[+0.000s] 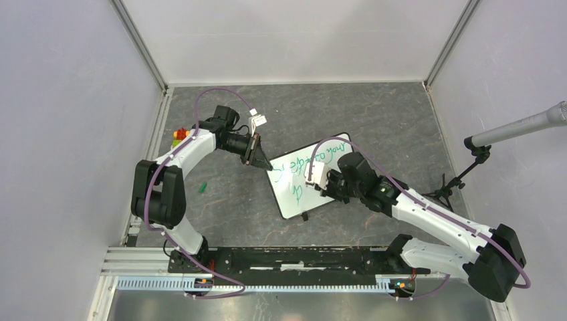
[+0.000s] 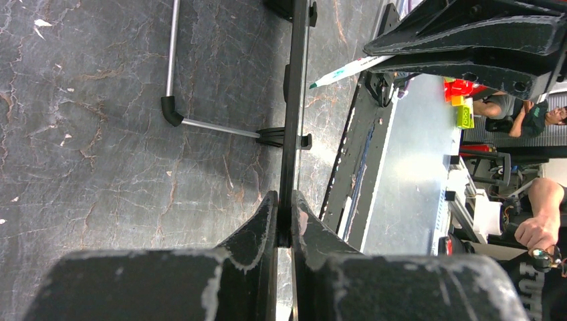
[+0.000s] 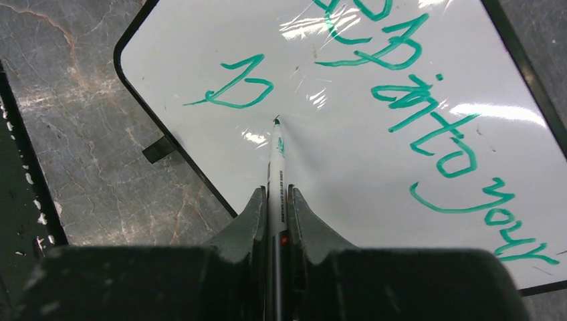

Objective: Write a sentence on the whiteboard

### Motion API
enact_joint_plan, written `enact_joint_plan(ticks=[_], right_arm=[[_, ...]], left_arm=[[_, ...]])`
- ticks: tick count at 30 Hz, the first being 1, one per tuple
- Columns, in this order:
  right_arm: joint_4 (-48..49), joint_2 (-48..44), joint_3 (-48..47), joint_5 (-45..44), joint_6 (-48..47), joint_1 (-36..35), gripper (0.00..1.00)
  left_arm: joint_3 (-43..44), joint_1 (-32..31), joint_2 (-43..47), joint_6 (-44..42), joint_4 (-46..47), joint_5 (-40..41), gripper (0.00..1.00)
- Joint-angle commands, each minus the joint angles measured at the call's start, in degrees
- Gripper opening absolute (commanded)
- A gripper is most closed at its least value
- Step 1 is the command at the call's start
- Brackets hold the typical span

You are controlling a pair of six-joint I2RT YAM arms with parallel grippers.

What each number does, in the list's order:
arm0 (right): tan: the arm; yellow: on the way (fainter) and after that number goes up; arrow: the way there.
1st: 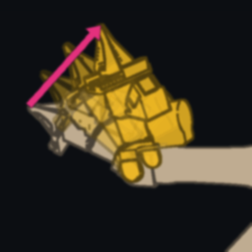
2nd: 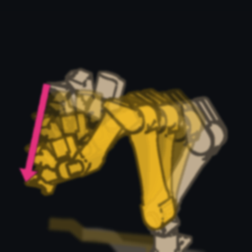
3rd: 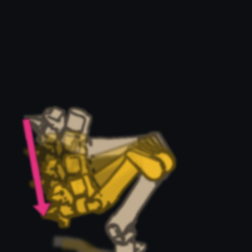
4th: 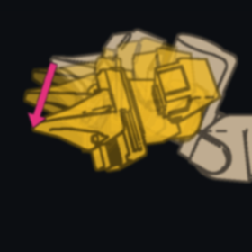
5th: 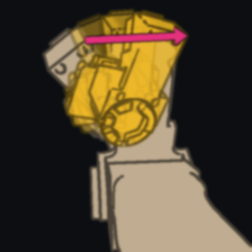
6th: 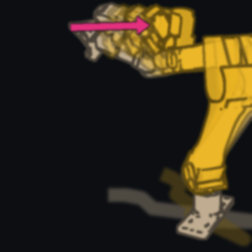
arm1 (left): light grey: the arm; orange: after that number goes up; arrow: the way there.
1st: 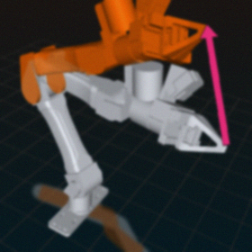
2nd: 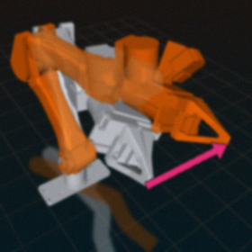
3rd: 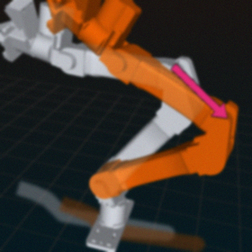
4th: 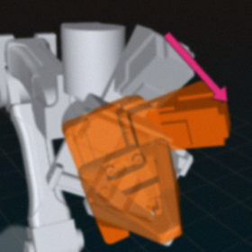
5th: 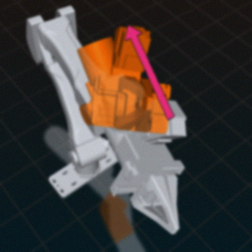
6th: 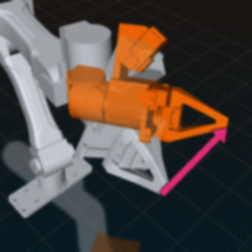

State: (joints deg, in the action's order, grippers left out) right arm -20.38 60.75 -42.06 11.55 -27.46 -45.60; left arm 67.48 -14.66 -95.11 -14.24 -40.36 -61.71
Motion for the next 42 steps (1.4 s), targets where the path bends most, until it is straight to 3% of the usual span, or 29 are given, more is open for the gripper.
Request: enact_joint_plan(ticks=[1, 25, 42], right_arm=[[3.78, -1.79, 1.67, 2.63, 1.97, 0.56, 0.00], [3.94, 2.94, -0.30, 1.02, 1.23, 0.03, 0.00], [-2.78, 2.41, -0.09, -2.52, -3.38, -0.90, 0.00]], left_arm=[[-0.25, -0.20, -0.39, -2.20, 1.18, 1.68, 0.03], [-0.07, -0.20, -0.65, -2.33, 1.16, 1.51, 0.02], [-0.05, -0.19, -0.65, -2.46, 1.16, 1.66, 0.02]])
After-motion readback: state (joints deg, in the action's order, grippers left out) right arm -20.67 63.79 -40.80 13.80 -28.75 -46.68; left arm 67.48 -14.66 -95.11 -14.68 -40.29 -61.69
